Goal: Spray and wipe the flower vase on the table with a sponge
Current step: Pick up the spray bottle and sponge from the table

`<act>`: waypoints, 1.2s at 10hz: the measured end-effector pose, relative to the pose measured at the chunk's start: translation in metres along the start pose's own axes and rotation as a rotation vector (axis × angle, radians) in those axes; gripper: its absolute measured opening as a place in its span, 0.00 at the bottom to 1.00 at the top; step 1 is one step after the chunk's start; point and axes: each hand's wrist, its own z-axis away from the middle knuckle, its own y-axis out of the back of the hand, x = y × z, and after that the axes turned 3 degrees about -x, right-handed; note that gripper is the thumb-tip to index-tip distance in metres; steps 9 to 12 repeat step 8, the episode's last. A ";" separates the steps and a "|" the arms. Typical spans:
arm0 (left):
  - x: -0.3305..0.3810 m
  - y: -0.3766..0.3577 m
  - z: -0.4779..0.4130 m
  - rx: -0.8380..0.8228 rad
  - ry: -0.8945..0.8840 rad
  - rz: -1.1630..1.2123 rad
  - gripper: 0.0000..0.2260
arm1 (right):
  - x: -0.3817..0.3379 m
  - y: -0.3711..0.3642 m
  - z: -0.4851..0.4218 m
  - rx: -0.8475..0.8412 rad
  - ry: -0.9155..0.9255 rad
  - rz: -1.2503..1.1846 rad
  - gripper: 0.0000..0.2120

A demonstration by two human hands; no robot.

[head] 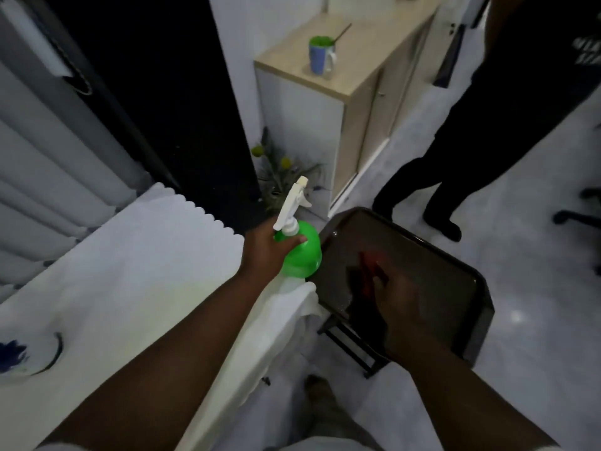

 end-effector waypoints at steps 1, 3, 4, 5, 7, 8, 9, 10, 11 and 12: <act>0.012 -0.040 -0.022 -0.104 0.012 -0.012 0.20 | 0.026 -0.005 -0.009 0.002 -0.107 -0.026 0.18; 0.016 -0.113 -0.052 -0.302 0.005 -0.004 0.21 | 0.061 -0.027 -0.033 0.117 -0.304 -0.045 0.17; 0.008 -0.130 -0.059 -0.338 -0.017 -0.038 0.23 | 0.063 -0.045 -0.037 0.049 -0.371 -0.034 0.21; -0.002 -0.138 -0.061 -0.344 -0.029 -0.045 0.24 | 0.066 -0.052 -0.032 -0.010 -0.308 0.048 0.27; -0.003 -0.135 -0.062 -0.362 -0.052 -0.119 0.27 | 0.071 -0.040 -0.020 -0.107 -0.156 0.418 0.30; -0.003 -0.118 -0.057 -0.358 -0.089 -0.113 0.29 | 0.061 -0.029 -0.014 -0.103 -0.102 0.456 0.29; -0.003 -0.118 -0.057 -0.358 -0.089 -0.113 0.29 | 0.061 -0.029 -0.014 -0.103 -0.102 0.456 0.29; -0.003 -0.118 -0.057 -0.358 -0.089 -0.113 0.29 | 0.061 -0.029 -0.014 -0.103 -0.102 0.456 0.29; -0.003 -0.118 -0.057 -0.358 -0.089 -0.113 0.29 | 0.061 -0.029 -0.014 -0.103 -0.102 0.456 0.29; -0.003 -0.118 -0.057 -0.358 -0.089 -0.113 0.29 | 0.061 -0.029 -0.014 -0.103 -0.102 0.456 0.29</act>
